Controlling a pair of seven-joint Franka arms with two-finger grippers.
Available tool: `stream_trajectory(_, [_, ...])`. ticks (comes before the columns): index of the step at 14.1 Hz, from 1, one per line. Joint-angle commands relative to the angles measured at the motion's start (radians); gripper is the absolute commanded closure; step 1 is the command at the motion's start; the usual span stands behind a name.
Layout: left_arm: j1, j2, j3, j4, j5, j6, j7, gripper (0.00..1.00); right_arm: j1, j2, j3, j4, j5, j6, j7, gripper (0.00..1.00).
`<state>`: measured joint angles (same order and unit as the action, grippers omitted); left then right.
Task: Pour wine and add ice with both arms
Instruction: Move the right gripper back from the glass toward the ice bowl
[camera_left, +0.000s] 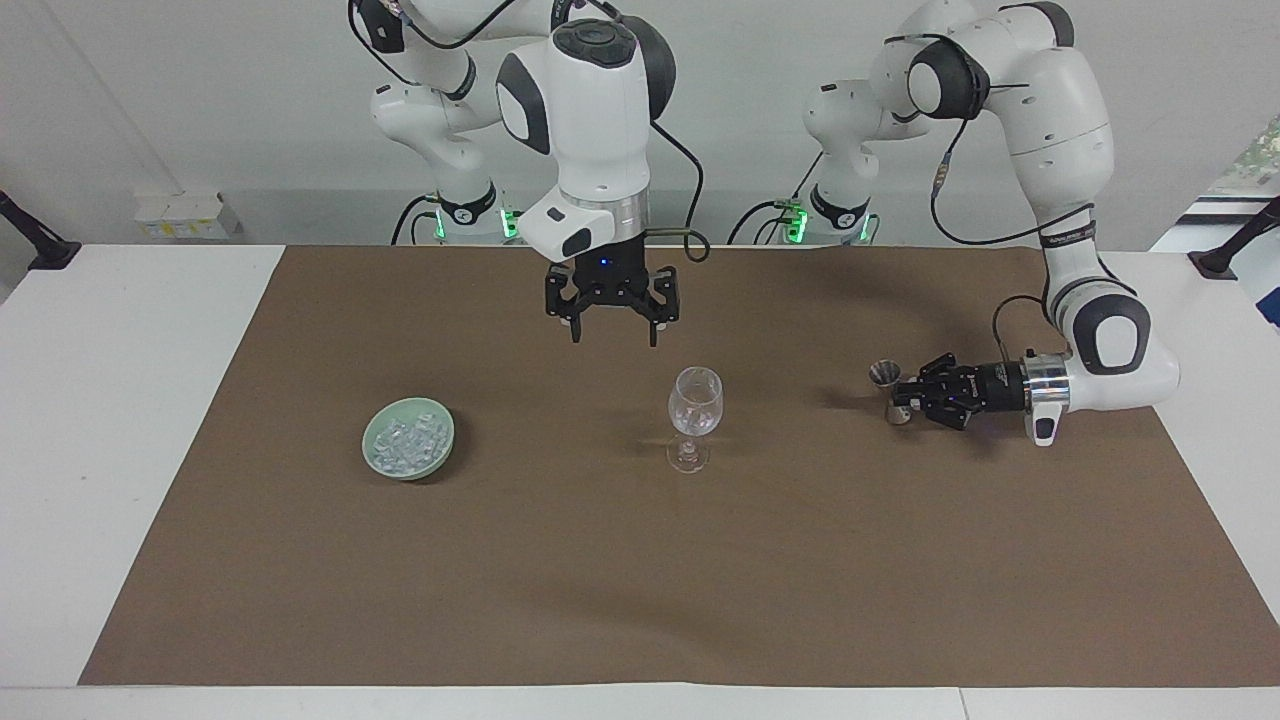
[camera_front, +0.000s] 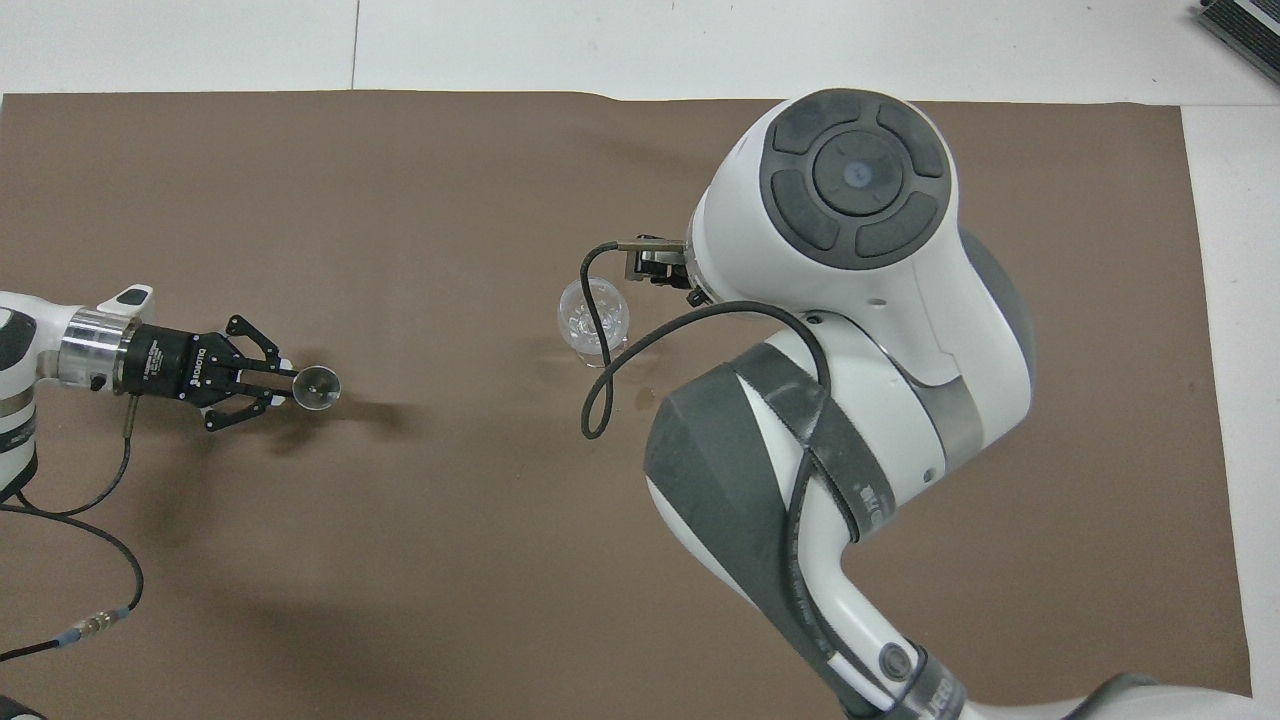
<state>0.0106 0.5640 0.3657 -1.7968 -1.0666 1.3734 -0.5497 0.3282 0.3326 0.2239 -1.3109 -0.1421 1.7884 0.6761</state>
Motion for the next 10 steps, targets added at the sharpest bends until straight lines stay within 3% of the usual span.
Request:
stream_trajectory(1, [0.055, 0.057, -0.013, 0.070, -0.016, -0.063, -0.006, 1.00, -0.040, -0.043, 0.006, -0.033, -0.004, -0.007, 0.010, 0.00])
stream_trajectory(10, [0.072, 0.062, -0.027, 0.048, -0.093, -0.068, -0.009, 1.00, -0.081, -0.064, 0.005, -0.031, -0.017, -0.060, -0.009, 0.00])
